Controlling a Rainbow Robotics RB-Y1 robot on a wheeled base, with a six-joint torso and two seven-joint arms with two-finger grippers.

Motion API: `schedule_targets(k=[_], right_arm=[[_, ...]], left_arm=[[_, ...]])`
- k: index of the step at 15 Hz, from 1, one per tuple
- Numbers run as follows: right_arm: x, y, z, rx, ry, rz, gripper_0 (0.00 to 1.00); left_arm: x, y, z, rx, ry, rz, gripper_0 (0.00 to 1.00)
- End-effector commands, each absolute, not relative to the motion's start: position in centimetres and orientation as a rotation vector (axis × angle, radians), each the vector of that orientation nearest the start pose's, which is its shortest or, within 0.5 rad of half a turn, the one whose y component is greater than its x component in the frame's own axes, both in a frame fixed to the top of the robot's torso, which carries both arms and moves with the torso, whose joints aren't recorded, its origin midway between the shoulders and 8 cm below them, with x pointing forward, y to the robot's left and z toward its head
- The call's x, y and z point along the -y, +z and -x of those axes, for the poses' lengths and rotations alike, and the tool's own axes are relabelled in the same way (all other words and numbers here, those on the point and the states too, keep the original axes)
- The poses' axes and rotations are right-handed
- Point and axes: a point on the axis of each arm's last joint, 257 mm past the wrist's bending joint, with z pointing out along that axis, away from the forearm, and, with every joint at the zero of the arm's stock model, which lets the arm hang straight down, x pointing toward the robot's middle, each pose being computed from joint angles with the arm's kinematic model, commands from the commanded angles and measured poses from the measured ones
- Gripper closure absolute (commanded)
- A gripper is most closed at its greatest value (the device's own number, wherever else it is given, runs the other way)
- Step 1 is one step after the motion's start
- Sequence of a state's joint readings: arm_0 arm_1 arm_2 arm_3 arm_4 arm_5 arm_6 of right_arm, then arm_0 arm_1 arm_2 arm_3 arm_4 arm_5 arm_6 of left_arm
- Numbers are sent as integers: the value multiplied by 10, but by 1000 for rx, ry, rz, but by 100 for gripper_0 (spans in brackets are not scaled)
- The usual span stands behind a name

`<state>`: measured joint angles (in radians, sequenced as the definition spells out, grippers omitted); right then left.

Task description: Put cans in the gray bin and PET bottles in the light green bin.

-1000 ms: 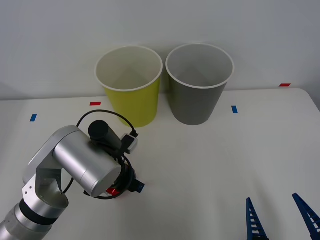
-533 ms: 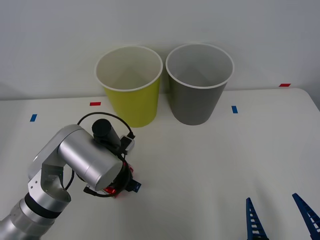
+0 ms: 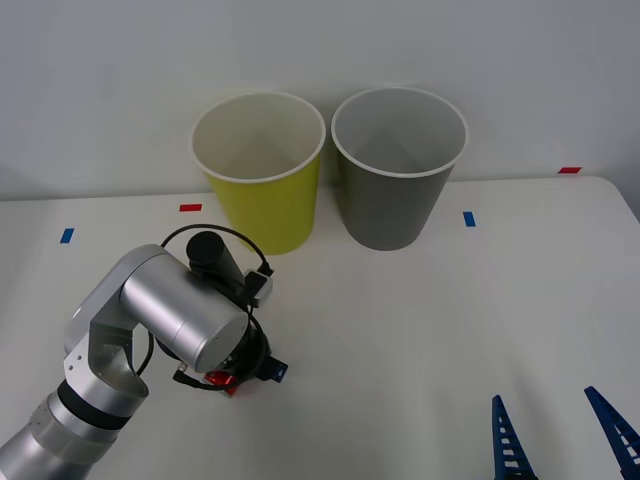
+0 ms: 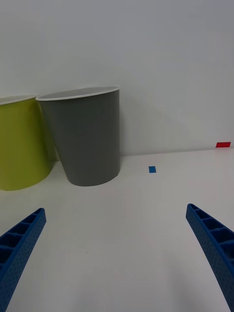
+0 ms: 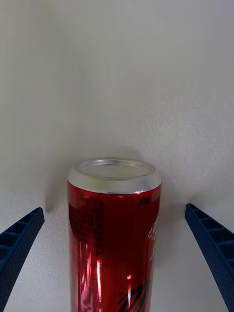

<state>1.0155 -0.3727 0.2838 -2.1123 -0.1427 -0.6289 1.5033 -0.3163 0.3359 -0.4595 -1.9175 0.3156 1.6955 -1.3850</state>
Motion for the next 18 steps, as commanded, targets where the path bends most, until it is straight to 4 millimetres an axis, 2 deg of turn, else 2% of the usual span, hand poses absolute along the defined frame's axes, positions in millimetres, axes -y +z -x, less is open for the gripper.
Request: schedule_targets(k=[1,7,8,9,10,15,18], right_arm=[[234,-204,-243,-1456,142,16,0],[234,-204,-243,-1456,142,16,0],[234,-204,-243,-1456,142,16,0],[234,-204,-243,-1456,142,16,0],[234,-204,-243,-1456,142,16,0],[234,-204,-243,-1456,142,16,0],[234,-204,-243,-1456,142,16,0]], left_arm=[[-133,-328,-394,-2729,37,-657,0],[-132,-328,-396,-2729,25,-656,0],[-132,-328,-397,-2727,25,-657,13],[-132,-328,-397,-2725,24,-659,64],[-132,-327,-398,-2719,20,-664,100],[-136,-328,-397,-2724,10,-676,100],[-132,-313,-402,-2677,-1,-678,100]])
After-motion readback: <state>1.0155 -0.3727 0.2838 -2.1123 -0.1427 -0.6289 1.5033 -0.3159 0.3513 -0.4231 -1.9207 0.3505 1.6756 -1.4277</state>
